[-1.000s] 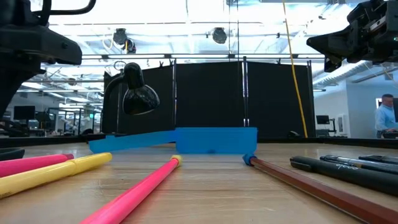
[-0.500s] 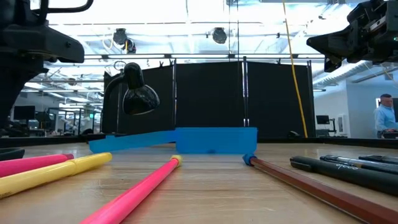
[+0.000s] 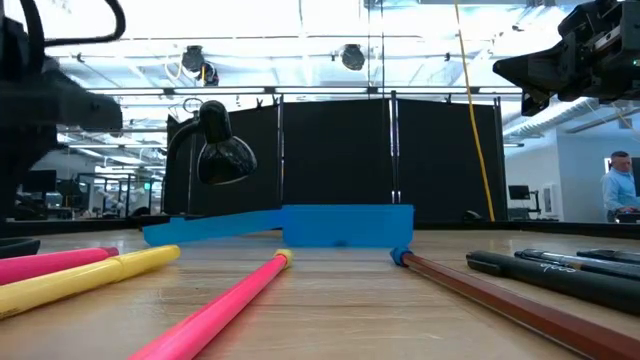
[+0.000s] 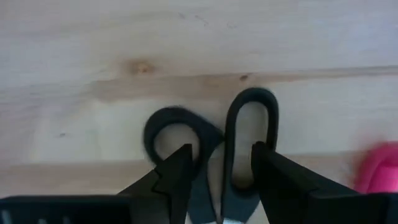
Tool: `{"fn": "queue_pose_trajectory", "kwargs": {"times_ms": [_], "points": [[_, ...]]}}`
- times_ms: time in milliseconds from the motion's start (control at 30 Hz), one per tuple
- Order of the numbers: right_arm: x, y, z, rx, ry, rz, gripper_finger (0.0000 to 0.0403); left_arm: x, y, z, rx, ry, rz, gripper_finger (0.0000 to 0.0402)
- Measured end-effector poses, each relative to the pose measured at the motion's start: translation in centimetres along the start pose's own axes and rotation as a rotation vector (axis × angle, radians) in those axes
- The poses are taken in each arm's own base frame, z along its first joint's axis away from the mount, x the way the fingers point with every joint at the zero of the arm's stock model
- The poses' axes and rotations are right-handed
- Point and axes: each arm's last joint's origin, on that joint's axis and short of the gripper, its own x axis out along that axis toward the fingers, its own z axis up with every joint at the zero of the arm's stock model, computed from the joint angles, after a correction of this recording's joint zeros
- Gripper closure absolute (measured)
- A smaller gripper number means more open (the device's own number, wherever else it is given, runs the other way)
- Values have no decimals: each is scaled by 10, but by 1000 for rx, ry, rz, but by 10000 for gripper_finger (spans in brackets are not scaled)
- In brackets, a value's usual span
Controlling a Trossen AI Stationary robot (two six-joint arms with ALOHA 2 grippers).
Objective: Pick & place school supplies into a supply box
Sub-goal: Put the black scissors into the blue supply box
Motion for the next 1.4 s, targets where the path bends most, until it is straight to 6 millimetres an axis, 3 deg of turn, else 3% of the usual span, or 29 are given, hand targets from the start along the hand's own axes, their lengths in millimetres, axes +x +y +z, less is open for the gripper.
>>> {"fn": "queue_pose_trajectory", "kwargs": {"times_ms": [400, 667, 933, 1167, 1267, 1400], "points": [[0, 0, 0, 0, -1, -1, 403, 23, 6, 7, 44, 70, -6, 240], [0, 0, 0, 0, -5, -1, 403, 24, 0, 15, 70, 106, 8, 323], [0, 0, 1, 0, -5, -2, 403, 24, -1, 15, 130, 71, -21, 323], [0, 0, 0, 0, -5, -3, 403, 12, 3, 12, 207, -112, -43, 323], [0, 0, 1, 0, -6, -4, 403, 4, 1, 13, 214, -181, -62, 362], [0, 0, 1, -3, -8, -3, 403, -17, -3, 13, 202, -206, -132, 374]]}}
